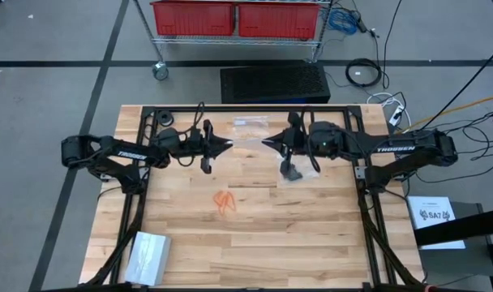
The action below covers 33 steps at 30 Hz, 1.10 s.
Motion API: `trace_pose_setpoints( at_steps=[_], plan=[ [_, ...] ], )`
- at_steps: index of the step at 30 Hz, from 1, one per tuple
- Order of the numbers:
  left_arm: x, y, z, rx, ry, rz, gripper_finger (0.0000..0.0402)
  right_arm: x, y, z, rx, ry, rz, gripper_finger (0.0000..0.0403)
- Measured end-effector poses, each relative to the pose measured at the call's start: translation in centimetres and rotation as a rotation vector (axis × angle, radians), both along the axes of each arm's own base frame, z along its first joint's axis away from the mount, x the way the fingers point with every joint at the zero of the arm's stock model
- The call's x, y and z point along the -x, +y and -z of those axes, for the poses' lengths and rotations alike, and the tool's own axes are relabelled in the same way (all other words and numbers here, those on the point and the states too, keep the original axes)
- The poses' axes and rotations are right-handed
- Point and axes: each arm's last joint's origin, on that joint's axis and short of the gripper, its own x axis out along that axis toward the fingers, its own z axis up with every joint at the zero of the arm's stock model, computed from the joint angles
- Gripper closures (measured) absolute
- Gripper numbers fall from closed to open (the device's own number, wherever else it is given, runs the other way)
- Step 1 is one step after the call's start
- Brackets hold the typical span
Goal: Sort rubber bands
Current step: Open the left transparent zip bag
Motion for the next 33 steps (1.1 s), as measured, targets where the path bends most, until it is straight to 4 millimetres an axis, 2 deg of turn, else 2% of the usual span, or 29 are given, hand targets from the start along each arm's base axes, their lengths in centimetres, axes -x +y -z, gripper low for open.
trace_pose_setpoints(
  at_steps=[4,11,15,19,24,29,33],
  plan=[
    [0.0,0.0,0.0,-0.002,-0.003,0.001,0.0391,0.0,0.2,0.1,-0.005,0.01,-0.008,0.0403],
    [-0.1,0.0,0.5,0.014,0.053,0.013,0.0397,0.6,0.2,1.7,-0.108,0.168,0.028,0.0395],
    [-0.2,0.0,1.5,0.022,0.15,0.016,0.0398,0.9,0.2,1.9,-0.139,0.193,0.041,0.0366],
    [-0.3,0.0,2.5,0.005,0.249,0.019,0.0399,0.4,0.2,1.6,-0.14,0.142,0.036,0.0325],
    [-0.3,-0.3,3.2,-0.03,0.321,0.029,0.04,-1.7,-0.5,2.5,-0.209,0.084,-0.037,0.0283],
    [-0.5,-0.9,3.2,-0.087,0.326,0.051,0.04,-4.5,-1.7,4.9,-0.235,0.12,-0.039,0.027],
    [-0.5,-0.8,3.3,-0.109,0.329,0.028,0.0401,-6.9,-2.2,5.4,-0.244,0.137,-0.05,0.0261]
  ],
)
